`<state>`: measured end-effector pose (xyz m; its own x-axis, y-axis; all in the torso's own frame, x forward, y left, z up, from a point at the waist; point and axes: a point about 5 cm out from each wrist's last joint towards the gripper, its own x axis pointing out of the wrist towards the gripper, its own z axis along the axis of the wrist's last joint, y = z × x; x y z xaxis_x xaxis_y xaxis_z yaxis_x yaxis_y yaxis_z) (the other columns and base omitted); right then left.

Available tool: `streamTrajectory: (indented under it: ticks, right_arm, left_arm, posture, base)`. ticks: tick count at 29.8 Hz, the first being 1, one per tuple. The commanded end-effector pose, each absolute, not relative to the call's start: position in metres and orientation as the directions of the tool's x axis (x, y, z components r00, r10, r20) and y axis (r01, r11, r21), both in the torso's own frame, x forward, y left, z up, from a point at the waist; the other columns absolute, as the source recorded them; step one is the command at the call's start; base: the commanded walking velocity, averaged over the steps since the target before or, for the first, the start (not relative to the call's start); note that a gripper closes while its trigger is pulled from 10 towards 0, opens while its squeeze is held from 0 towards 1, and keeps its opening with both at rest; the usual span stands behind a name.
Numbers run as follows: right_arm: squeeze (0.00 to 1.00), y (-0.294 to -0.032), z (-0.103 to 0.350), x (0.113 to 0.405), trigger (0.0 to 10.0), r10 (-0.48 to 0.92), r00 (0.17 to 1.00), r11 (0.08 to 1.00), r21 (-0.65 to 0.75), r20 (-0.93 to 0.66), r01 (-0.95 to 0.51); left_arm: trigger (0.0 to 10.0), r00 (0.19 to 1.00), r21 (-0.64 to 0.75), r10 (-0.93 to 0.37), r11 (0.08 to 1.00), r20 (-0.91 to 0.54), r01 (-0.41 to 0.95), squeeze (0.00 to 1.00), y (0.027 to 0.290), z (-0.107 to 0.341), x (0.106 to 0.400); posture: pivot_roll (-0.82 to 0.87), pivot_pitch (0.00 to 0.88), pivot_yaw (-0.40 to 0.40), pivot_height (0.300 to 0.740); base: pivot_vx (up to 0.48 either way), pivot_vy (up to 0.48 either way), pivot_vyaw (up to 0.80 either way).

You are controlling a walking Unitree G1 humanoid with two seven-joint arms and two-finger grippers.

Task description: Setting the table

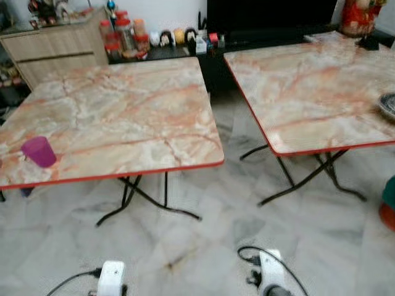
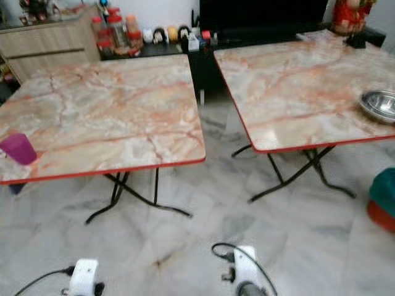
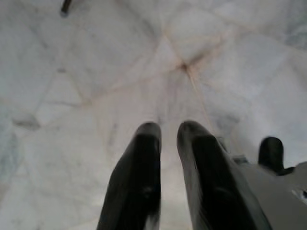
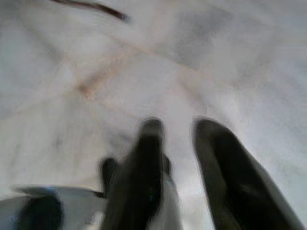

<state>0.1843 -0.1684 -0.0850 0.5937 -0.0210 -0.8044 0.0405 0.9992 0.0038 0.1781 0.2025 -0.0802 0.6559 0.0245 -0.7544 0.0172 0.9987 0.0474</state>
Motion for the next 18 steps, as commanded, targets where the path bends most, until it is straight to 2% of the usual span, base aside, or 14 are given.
streamTrajectory:
  ticks: [1, 18]
  right_arm:
    - [0.00, -0.1581, -0.0830, 0.1893, 10.0, 0.010, 0.609, 0.999, 0.035, -0.793, 0.030]
    - [0.00, -0.1552, -0.0795, 0.1949, 10.0, 0.036, 0.639, 0.999, 0.023, -0.768, -0.029]
  left_arm:
    - [10.0, 0.648, 0.074, 0.049, 0.997, -0.760, 0.011, 0.00, 0.2126, -0.0798, 0.1756]
    - [10.0, 0.645, 0.092, 0.045, 0.995, -0.763, 0.039, 0.00, 0.2172, -0.0796, 0.1735]
  posture:
    - [0.03, 0.000, 0.074, 0.740]
    - [0.03, 0.000, 0.069, 0.740]
  base:
    - [0.000, 0.469, 0.00]
    - [0.000, 0.467, 0.00]
